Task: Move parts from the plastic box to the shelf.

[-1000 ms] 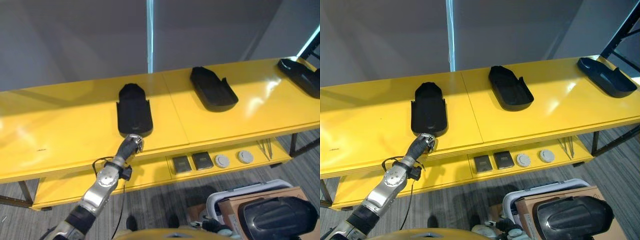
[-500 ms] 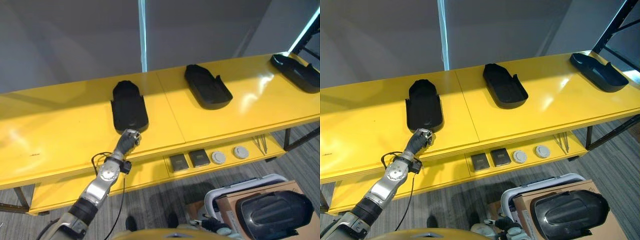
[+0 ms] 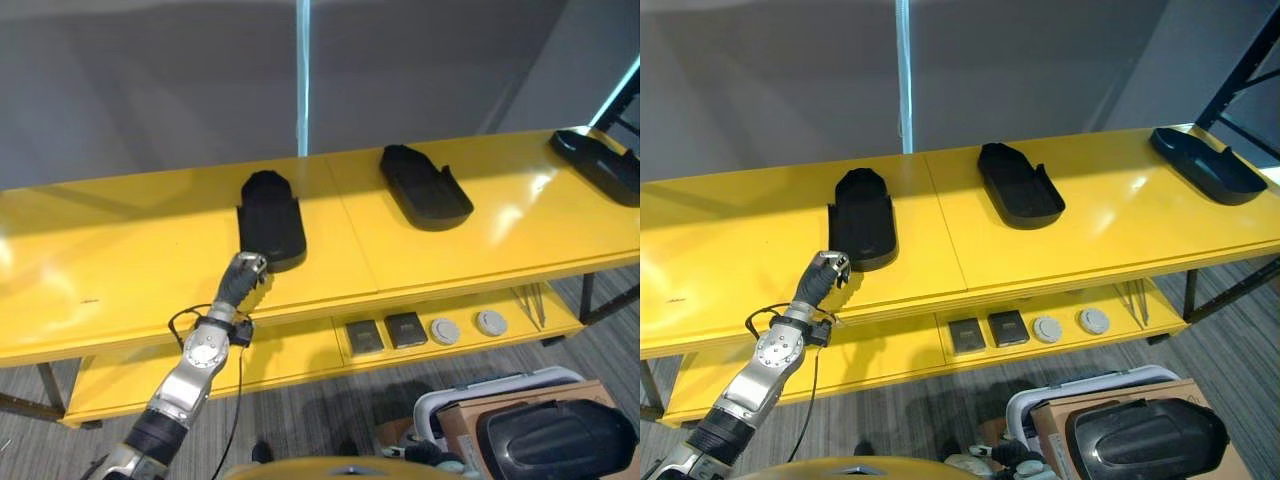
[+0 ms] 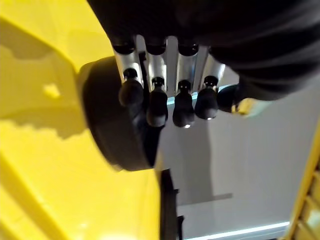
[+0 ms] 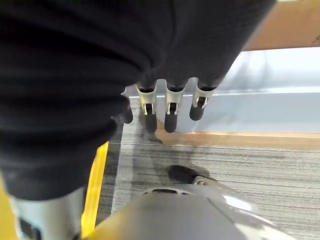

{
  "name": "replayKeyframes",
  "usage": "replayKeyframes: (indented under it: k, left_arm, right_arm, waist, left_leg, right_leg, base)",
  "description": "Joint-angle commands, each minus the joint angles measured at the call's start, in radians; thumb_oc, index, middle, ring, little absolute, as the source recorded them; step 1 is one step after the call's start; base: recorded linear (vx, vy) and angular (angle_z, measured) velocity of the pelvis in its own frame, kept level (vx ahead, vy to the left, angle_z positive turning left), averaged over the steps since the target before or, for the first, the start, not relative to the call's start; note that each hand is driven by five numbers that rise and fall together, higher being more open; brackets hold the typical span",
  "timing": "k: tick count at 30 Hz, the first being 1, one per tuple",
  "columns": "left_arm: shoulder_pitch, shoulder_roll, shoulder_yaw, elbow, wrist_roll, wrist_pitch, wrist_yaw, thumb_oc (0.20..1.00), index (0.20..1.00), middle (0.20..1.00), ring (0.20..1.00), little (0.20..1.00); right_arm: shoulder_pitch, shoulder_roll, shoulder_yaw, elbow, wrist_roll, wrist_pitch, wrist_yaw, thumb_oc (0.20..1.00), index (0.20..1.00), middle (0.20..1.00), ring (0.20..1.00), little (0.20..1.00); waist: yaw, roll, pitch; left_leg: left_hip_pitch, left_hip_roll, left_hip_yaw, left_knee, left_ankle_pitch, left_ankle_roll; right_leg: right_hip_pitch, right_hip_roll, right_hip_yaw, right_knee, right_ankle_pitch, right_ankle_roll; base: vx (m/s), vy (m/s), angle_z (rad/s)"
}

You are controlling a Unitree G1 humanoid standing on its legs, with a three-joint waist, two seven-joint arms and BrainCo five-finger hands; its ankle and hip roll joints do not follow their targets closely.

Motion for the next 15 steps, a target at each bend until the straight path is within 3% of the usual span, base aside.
replayKeyframes:
  k: [1,6,8,15]
  left_arm:
    - [-0.011,0.056,0.031,-0.095,-0.025,-0.104,-0.027,1.0,1.0,1.0,1.0,1.0]
    - [0.049,0.067,0.046,-0.173,-0.04,-0.115,-0.034,1.0,1.0,1.0,1.0,1.0]
    - [0.089,0.086,0.051,-0.206,-0.041,-0.113,-0.058,1.0,1.0,1.0,1.0,1.0]
    - [0.091,0.082,0.047,-0.204,-0.028,-0.105,-0.059,1.0,1.0,1.0,1.0,1.0]
  right_arm:
    - [-0.026,0.045,0.008,0.069,-0.025,-0.004,-0.011,1.0,1.0,1.0,1.0,1.0]
    - [-0.025,0.028,-0.049,0.07,0.01,-0.007,-0.022,1.0,1.0,1.0,1.0,1.0]
    - [-0.008,0.011,-0.092,0.068,0.026,-0.007,-0.025,1.0,1.0,1.0,1.0,1.0]
    - [0.013,0.02,-0.153,0.058,0.087,-0.012,-0.043,1.0,1.0,1.0,1.0,1.0]
  waist:
    - [0.019,-0.05,-0.02]
    - [0.036,-0.052,-0.021]
    - [0.045,-0.056,-0.005]
    - [0.035,-0.061,0.032]
  left_leg:
    - [0.048,0.005,-0.069,-0.002,-0.147,-0.009]
    - [0.063,-0.022,-0.087,-0.002,-0.153,0.007]
    - [0.069,-0.054,-0.111,-0.002,-0.158,0.022]
    - [0.07,-0.081,-0.1,-0.002,-0.167,0.048]
  right_leg:
    - [0.03,-0.087,-0.065,0.004,-0.067,0.085]
    - [0.051,-0.113,-0.082,0.009,-0.061,0.095]
    - [0.04,-0.153,-0.112,0.06,-0.063,0.11]
    - [-0.015,-0.19,-0.076,0.135,-0.053,0.138]
  base:
    - [-0.02,0.068,0.13]
    - [-0.05,0.128,0.18]
    - [-0.07,0.188,0.39]
    - [-0.07,0.114,0.1]
